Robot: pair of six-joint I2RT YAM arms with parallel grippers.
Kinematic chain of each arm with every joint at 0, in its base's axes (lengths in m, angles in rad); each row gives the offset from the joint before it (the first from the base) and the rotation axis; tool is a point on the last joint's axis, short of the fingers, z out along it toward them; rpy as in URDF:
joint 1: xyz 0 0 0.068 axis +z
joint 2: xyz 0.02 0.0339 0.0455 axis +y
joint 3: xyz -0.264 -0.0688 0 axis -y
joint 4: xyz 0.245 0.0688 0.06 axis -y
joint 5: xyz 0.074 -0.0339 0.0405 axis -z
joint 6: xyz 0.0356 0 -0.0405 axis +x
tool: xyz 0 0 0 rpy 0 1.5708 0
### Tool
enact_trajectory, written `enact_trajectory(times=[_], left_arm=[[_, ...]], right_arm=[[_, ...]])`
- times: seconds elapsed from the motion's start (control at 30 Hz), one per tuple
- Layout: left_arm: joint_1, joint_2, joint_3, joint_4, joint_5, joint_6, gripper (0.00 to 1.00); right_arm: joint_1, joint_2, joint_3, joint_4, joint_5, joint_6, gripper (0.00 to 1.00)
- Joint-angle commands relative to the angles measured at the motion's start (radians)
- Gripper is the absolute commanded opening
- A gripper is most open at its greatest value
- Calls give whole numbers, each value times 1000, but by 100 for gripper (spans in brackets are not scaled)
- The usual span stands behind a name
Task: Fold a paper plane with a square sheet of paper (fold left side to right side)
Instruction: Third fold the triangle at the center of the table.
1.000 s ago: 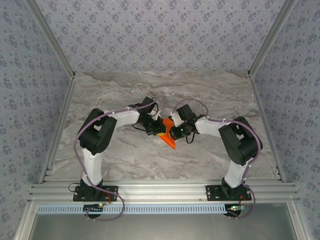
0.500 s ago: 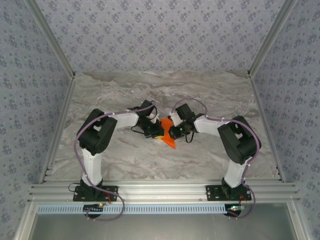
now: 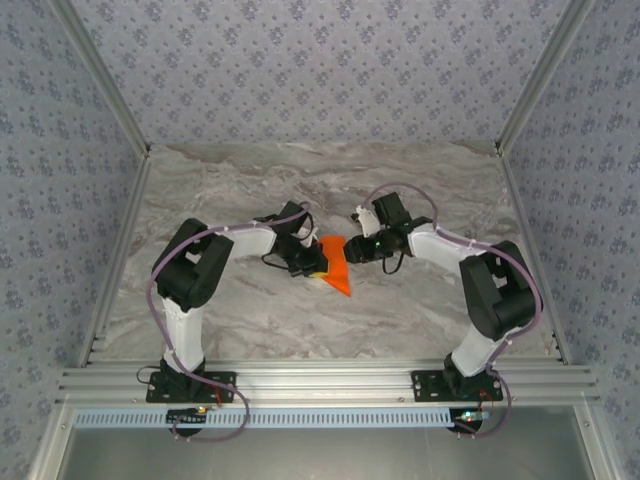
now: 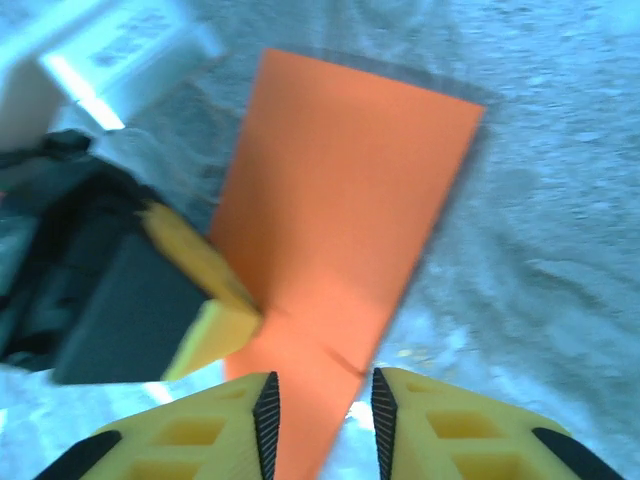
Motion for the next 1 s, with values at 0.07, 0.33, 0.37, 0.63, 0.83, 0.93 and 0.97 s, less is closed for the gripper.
enact_trajectory(times=[0.07, 0.33, 0.37, 0.63, 0.83, 0.93, 0.97], left_arm=[[-5, 0, -38, -60, -71, -10, 5], [-5, 1, -32, -62, -72, -8, 5], [-5, 1, -33, -63, -74, -8, 5], [-6, 0, -34, -67, -75, -5, 5], [-5, 2, -33, -69, -76, -6, 5], [-5, 4, -32, -70, -75, -3, 5], [-5, 4, -32, -71, -75, -4, 5]], right_arm=[[19, -16, -85, 12, -246, 107, 26], [55, 56, -105, 13, -298, 116, 24], [59, 64, -105, 7, -294, 111, 24], [71, 100, -104, -36, -247, 79, 24], [83, 119, -100, -75, -194, 56, 24], [87, 121, -100, -82, -173, 52, 24], [89, 123, -97, -87, -168, 50, 24]])
